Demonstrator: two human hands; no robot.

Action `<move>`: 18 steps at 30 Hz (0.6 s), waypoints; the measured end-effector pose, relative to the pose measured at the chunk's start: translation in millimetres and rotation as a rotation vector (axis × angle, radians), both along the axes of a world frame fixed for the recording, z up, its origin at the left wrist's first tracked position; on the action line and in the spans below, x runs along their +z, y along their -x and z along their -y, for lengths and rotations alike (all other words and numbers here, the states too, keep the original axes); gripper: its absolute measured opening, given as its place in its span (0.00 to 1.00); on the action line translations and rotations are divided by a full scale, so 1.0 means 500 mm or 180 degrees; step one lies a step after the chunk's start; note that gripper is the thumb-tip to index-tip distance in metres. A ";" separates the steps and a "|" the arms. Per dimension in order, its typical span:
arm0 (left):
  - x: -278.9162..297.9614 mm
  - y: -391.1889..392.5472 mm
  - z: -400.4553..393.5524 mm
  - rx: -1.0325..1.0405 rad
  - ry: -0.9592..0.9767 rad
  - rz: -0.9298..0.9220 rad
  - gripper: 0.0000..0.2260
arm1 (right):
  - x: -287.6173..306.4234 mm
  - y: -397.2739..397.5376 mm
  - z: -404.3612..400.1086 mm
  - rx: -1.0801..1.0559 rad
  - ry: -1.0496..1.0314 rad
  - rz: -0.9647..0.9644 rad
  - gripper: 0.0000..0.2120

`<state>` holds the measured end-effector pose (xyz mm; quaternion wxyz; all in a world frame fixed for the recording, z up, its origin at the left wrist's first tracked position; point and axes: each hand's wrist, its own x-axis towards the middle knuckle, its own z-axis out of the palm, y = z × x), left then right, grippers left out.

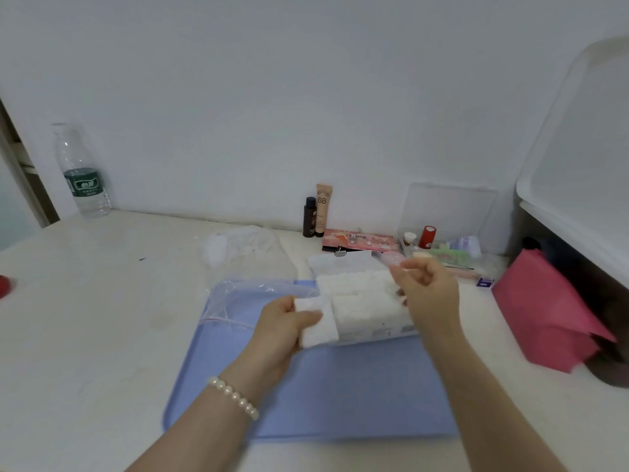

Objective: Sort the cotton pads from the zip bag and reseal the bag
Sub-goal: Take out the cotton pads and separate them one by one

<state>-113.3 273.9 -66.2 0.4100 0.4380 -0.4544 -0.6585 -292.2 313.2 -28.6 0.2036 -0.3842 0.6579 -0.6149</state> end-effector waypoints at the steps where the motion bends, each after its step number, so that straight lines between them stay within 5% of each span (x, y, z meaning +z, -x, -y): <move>1: -0.009 -0.004 -0.001 -0.0048 0.0308 0.0537 0.05 | 0.008 0.023 0.007 0.0003 -0.0278 -0.0409 0.06; 4: -0.024 0.000 -0.018 -0.0269 0.1304 0.1556 0.05 | 0.011 0.030 0.031 0.0430 -0.1160 -0.1427 0.08; 8: -0.043 0.008 -0.029 -0.0199 0.2203 0.2310 0.08 | -0.004 -0.033 0.065 0.0870 -0.1900 -0.2030 0.14; 18: -0.061 -0.011 -0.024 -0.0442 0.3156 0.2692 0.08 | -0.006 -0.078 0.106 0.1082 -0.2401 -0.2444 0.10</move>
